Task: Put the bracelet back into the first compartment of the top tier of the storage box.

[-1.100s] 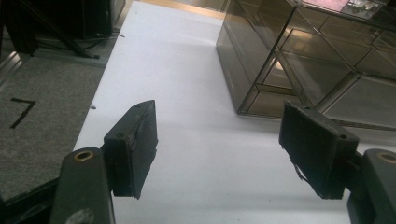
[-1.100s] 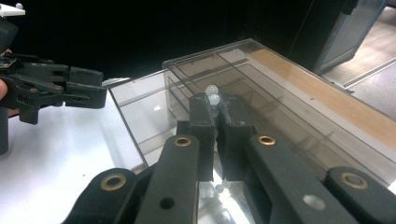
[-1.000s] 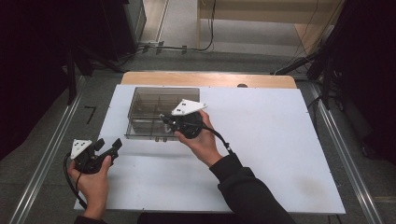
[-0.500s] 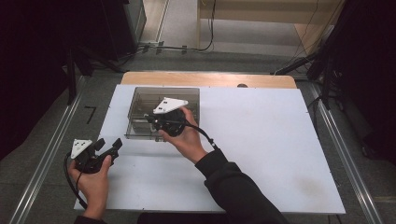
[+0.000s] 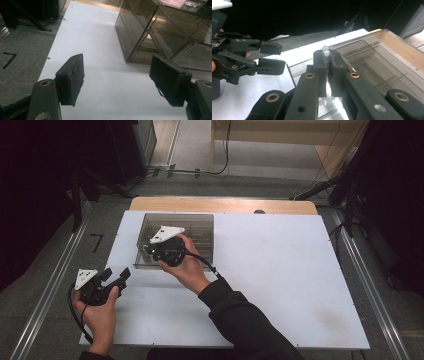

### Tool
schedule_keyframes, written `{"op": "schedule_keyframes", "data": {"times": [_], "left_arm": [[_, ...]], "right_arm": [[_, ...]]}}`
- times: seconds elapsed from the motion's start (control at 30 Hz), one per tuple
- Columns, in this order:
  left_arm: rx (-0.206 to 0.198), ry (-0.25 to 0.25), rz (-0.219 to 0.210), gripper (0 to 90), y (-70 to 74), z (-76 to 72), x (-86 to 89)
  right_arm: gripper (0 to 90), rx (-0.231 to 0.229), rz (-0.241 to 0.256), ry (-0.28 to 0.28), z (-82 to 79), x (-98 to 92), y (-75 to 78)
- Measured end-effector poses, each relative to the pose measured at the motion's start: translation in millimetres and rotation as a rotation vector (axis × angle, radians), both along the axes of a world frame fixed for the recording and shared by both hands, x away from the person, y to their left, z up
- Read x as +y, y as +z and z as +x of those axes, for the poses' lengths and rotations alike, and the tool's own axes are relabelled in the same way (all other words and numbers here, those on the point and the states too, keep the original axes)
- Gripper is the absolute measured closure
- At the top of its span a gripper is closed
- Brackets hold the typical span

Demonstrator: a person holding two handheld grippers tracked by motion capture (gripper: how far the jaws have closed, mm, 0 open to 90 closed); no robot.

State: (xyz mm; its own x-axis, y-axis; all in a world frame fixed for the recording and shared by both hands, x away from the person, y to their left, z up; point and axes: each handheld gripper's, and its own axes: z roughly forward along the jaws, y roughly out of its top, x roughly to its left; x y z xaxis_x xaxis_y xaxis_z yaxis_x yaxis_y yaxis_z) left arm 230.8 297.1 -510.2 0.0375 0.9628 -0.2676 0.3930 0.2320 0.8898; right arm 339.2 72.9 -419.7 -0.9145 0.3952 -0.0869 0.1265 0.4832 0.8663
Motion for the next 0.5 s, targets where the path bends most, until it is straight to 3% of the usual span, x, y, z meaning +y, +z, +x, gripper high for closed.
{"op": "schedule_keyframes", "data": {"times": [0.1, 0.5], "left_arm": [[0.000, 0.000, 0.000, 29.0, 0.1, -0.1, 0.1], [0.000, -0.002, -0.005, 29.0, 0.1, 0.0, 0.3]], "right_arm": [[83.3, 0.017, -0.042, -0.015, 1.4, 6.0, -2.9], [83.1, 0.053, -0.126, -0.036, 5.4, 18.4, -9.5]]}}
